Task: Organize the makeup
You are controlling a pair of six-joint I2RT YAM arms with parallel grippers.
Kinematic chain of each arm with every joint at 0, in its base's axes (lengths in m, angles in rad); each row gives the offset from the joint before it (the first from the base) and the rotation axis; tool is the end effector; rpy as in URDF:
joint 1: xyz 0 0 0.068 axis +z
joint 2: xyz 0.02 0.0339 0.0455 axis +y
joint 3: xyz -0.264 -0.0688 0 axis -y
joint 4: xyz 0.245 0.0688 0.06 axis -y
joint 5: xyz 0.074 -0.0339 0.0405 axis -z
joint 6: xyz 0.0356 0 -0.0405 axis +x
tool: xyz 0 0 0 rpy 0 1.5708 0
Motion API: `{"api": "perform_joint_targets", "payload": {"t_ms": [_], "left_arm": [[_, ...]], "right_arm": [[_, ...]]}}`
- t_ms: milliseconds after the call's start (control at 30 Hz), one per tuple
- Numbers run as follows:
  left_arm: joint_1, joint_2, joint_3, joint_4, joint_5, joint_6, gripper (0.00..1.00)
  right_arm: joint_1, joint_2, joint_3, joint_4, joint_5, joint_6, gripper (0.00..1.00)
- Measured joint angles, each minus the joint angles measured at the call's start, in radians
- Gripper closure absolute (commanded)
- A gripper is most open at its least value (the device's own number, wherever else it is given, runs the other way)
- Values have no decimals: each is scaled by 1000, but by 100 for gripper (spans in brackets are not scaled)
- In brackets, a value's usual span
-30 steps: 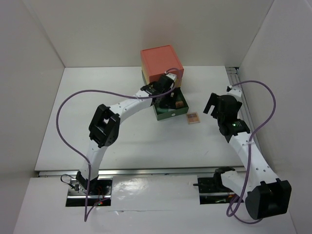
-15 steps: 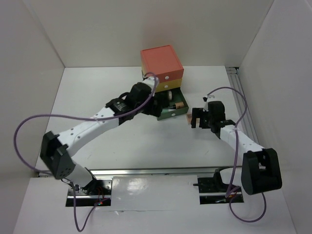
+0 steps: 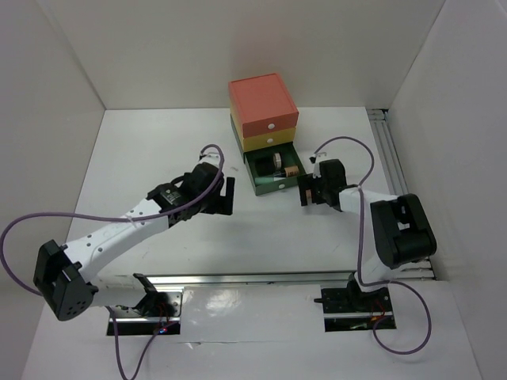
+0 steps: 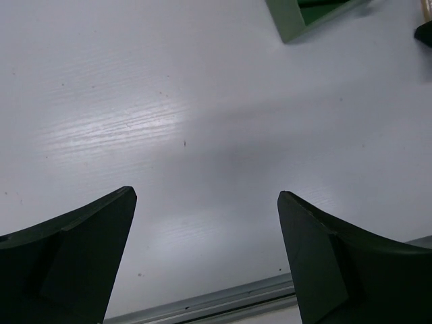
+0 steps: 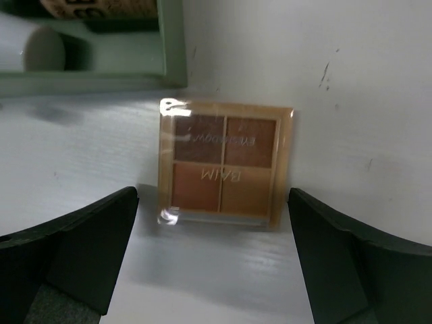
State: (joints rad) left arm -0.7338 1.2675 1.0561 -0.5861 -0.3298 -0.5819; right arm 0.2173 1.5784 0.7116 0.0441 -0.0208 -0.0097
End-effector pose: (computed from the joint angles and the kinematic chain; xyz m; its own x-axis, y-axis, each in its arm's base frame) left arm 0.2071 -0.1713 0.2956 -0.6999 -0.0691 -0.7109 0.0969 0.9769 -0.1903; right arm 0.2936 0.0656 0.1492 -0.7135 -0.1675 -0.6804 -0.2363 0.9716 0.0086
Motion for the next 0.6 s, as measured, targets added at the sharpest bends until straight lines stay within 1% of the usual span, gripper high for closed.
{"api": "perform_joint_targets", "payload": {"t_ms": [67,100,133,167,200,233,267,333,433,500,600], "left_arm": [[4,-24,0,1,-11,-8,0],[6,-34,0,1,-17,-14,0],[6,-44,0,0,-23,-21,0],[6,-51,0,0,-29,-24,0],[6,-55,0,0,-34,-26,0],[6,-57,0,0,-38,-27,0],[6,-58,0,-3,-41,-27,0],[7,-59,0,-8,-43,-27,0],[7,-59,2,-14,-45,-28,0],[7,-59,11,-17,-49,-28,0],[11,-54,40,-21,-60,-27,0]], "right_arm": [[11,26,18,13,30,-4,7],[16,37,24,22,42,-7,13],[19,46,33,27,51,-5,40],[23,51,37,32,57,-8,61],[27,52,39,35,64,-7,65],[32,51,39,36,75,2,56],[37,48,39,34,89,5,52],[45,37,35,18,106,13,50],[58,-20,26,-58,135,26,49],[68,-93,25,-129,175,48,54],[74,-210,34,-210,206,69,54]]}}
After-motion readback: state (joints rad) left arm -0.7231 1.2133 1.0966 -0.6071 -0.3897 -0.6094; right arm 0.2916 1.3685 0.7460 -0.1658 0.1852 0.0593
